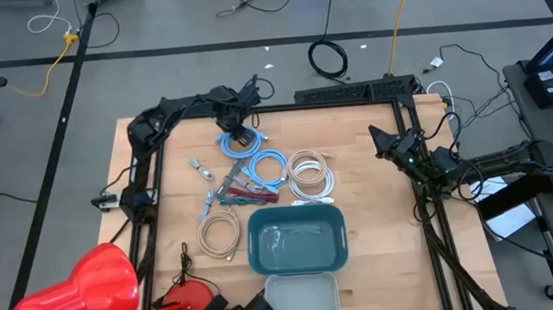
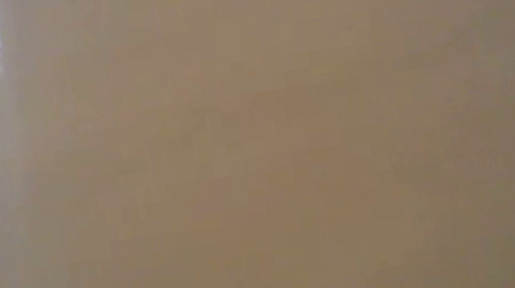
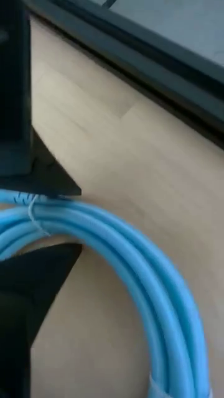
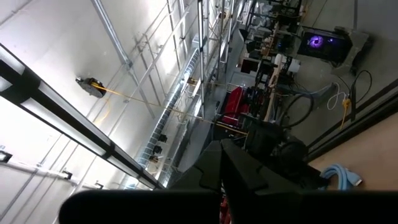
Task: Pick & Place USB Port
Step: Put the top blue HDMI cable into the blue bin
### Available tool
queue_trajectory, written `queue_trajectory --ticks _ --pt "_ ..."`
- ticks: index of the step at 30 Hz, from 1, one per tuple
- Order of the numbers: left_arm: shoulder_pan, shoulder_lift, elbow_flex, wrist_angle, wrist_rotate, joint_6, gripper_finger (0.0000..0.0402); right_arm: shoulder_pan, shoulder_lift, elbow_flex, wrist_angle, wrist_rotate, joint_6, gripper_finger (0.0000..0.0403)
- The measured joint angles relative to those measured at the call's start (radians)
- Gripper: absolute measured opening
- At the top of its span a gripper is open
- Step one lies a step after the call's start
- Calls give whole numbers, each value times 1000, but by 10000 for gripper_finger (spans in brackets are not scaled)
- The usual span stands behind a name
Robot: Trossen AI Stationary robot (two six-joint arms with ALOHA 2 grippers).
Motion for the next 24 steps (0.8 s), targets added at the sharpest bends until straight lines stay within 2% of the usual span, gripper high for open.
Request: queue_trajectory --ticks 3,9,15,17,20,24 --pt "-9 -4 -1 -6 -8 -14 35 0 0 0 -1 0 0 0" --pt "-6 -54 -9 -50 -112 -31 32 0 0 0 -1 1 0 0" --pt "-2 -224 -6 -105 -170 -15 32 0 5 0 -2 2 -6 0" --pt "-10 -298 -7 -120 -150 -32 32 0 12 0 -3 3 -8 0" --pt "-47 -415 -5 -148 -54 -95 32 0 23 0 -8 3 -8 0" --pt "-205 -544 -5 -165 18 -141 32 0 32 0 -7 3 -7 0"
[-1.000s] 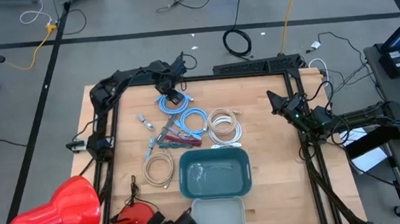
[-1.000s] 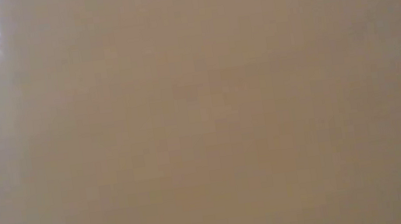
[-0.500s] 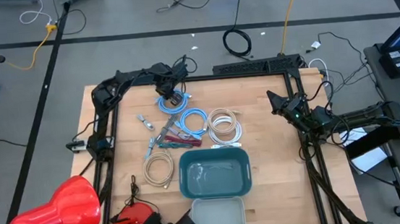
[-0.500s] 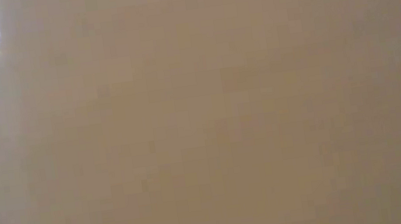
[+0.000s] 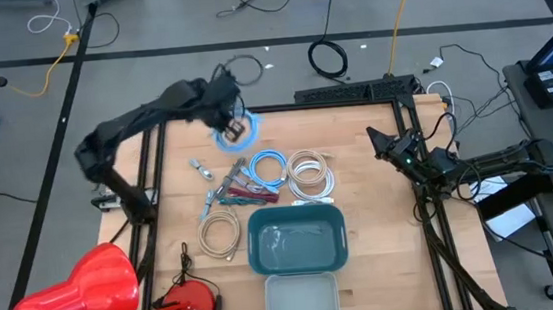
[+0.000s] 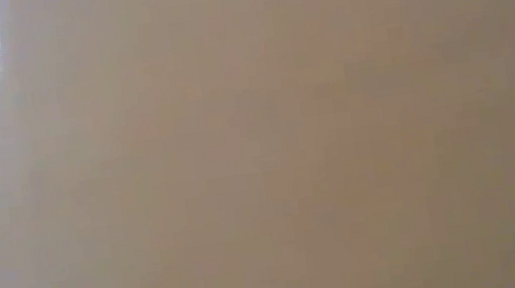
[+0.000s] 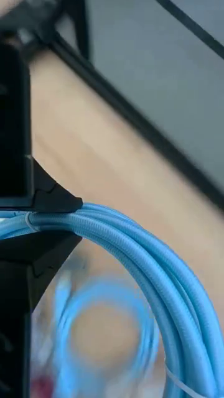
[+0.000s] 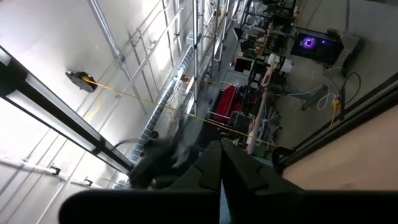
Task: Pick & Place USB Port
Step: Put the top blue HDMI cable into the blue bin
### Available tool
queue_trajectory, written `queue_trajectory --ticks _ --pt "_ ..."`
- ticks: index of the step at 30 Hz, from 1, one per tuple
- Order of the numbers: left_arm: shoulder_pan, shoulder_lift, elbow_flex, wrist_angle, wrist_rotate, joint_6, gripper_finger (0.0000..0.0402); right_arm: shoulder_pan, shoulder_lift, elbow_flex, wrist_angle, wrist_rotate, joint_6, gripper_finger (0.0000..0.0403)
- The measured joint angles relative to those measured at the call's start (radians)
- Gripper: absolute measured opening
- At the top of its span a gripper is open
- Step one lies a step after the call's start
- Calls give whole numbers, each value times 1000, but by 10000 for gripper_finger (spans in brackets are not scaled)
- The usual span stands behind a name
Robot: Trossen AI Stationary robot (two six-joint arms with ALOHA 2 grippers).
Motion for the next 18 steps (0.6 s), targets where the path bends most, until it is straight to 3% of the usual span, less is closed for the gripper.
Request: queue_trajectory --ticks 4,10,14,18 --pt "-239 -59 2 12 33 -61 32 0 1 0 2 0 0 0" --pt "-549 1 1 135 49 -158 32 0 1 0 1 3 5 0" --pt "-628 100 1 264 133 -175 32 0 3 0 -1 6 6 0" --pt "-607 156 -1 310 227 -180 32 0 8 0 -2 8 6 0"
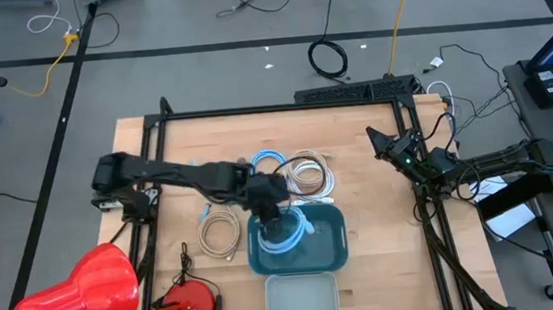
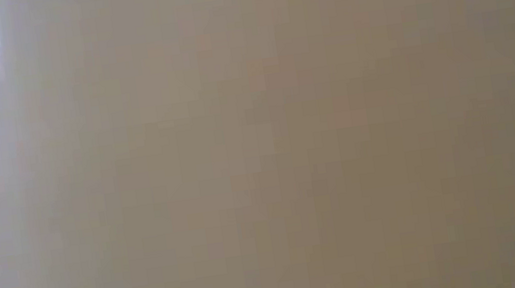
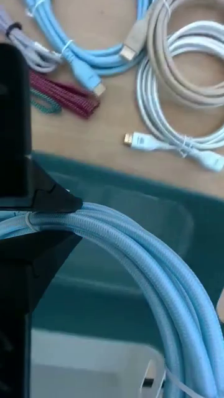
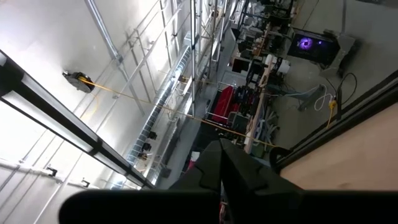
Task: Pick & Place USB Port
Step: Put the top blue HDMI cable into the blue bin, then put the top white USB cable into the gray bin
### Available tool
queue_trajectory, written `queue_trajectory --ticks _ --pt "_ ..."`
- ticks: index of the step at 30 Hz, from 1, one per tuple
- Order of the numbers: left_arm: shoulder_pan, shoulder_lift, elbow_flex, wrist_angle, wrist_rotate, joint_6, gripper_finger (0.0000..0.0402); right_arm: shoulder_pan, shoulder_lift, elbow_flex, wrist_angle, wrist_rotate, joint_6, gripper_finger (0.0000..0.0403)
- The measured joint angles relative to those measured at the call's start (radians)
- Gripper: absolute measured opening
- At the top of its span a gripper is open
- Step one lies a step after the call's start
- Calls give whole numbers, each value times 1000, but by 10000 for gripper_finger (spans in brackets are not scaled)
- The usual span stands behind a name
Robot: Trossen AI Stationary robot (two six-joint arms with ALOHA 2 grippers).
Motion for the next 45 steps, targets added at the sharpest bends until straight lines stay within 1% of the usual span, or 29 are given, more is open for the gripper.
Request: queue_trajectory --ticks 4,10,12,14,18,19,21,23,27,29,31,34,37,42,44,45 --pt "18 20 3 40 4 19 32 0 4 0 0 0 0 0" --pt "-6 117 0 48 152 -4 32 0 8 0 0 -3 1 0" --pt "-22 130 0 60 169 -19 32 0 9 0 0 -4 0 0" --pt "-35 131 0 72 146 -22 32 0 10 0 0 -6 1 0" --pt "-46 122 10 30 11 -57 32 0 10 0 0 -9 8 0" --pt "-47 122 10 22 0 -67 32 0 10 0 0 -9 15 0" --pt "-48 122 10 25 12 -73 33 0 10 0 0 -11 37 0" --pt "-49 122 10 41 44 -86 56 0 9 0 0 -17 52 0" --pt "-50 122 11 79 43 -170 121 0 10 0 0 -64 53 0" --pt "-47 122 11 77 24 -217 139 0 10 0 0 -94 64 0" --pt "-44 122 11 78 18 -252 146 0 10 0 0 -130 89 0" --pt "-43 122 11 97 17 -292 141 0 10 0 0 -186 101 0" --pt "-44 106 11 159 19 -322 128 0 10 0 0 -246 100 0" --pt "-41 28 13 327 -9 -353 104 0 10 0 18 -324 53 4" --pt "-36 -6 13 393 -11 -356 95 0 10 1 46 -327 53 4" --pt "-32 -29 13 399 -15 -355 92 0 11 3 65 -332 48 4"
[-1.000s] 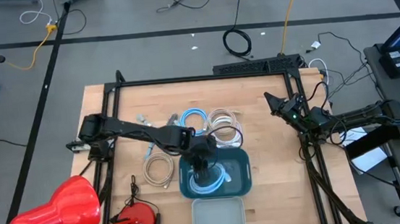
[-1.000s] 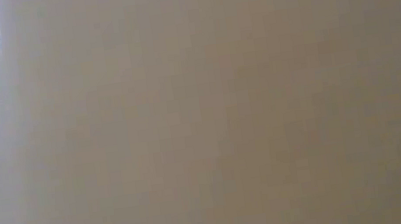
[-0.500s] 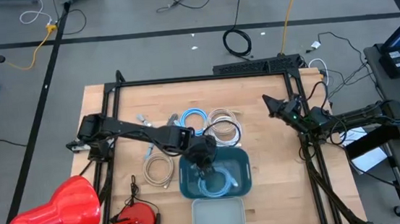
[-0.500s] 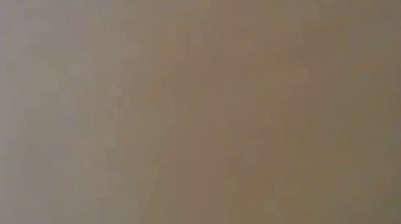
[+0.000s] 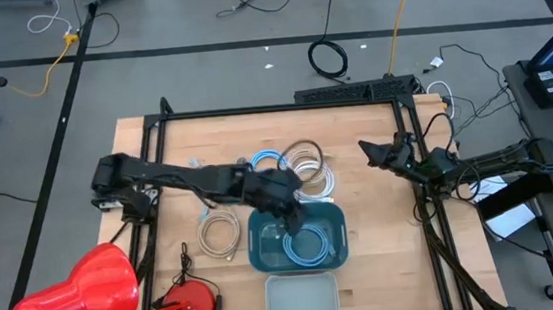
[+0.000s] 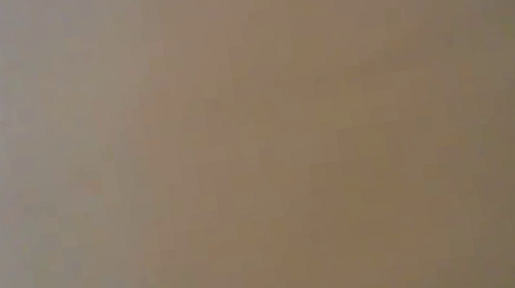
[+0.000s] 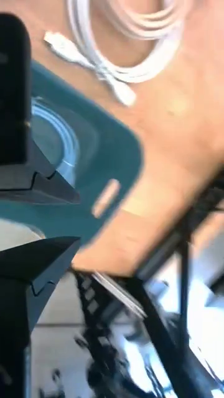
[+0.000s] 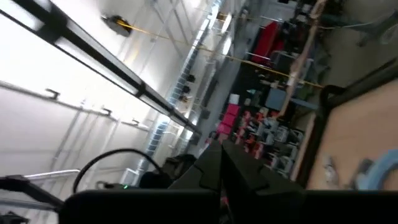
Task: Pick & Place USB Port
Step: Put the top white USB cable into the gray bin
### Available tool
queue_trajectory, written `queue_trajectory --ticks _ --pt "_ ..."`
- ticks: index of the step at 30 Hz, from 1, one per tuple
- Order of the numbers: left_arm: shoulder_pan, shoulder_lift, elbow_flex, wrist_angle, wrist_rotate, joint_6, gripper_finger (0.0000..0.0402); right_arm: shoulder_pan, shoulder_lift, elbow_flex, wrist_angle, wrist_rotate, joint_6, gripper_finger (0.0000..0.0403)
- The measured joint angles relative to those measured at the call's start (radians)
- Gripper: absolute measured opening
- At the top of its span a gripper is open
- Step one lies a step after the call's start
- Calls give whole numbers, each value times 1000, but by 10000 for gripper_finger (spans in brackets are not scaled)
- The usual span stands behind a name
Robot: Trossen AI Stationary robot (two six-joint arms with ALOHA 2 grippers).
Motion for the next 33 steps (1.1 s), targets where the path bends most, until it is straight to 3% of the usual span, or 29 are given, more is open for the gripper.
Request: queue_trajectory --ticks 3,8,13,17,24,28,33 --pt "19 -90 2 -54 -75 29 83 0 0 15 49 -24 -91 5" --pt "99 -223 1 -433 -321 31 75 0 13 75 46 -100 -284 23" --pt "239 -280 1 -770 -339 -3 85 0 52 152 43 -144 -407 61" --pt "329 -270 -30 -937 -378 3 87 0 107 215 39 -150 -501 98" --pt "471 -265 -254 -866 -282 -5 88 0 227 289 32 -149 -521 153" --pt "548 -265 -444 -710 -128 -44 88 0 289 297 31 -149 -470 172" --pt "598 -264 -594 -681 -134 -121 88 0 331 296 29 -150 -415 186"
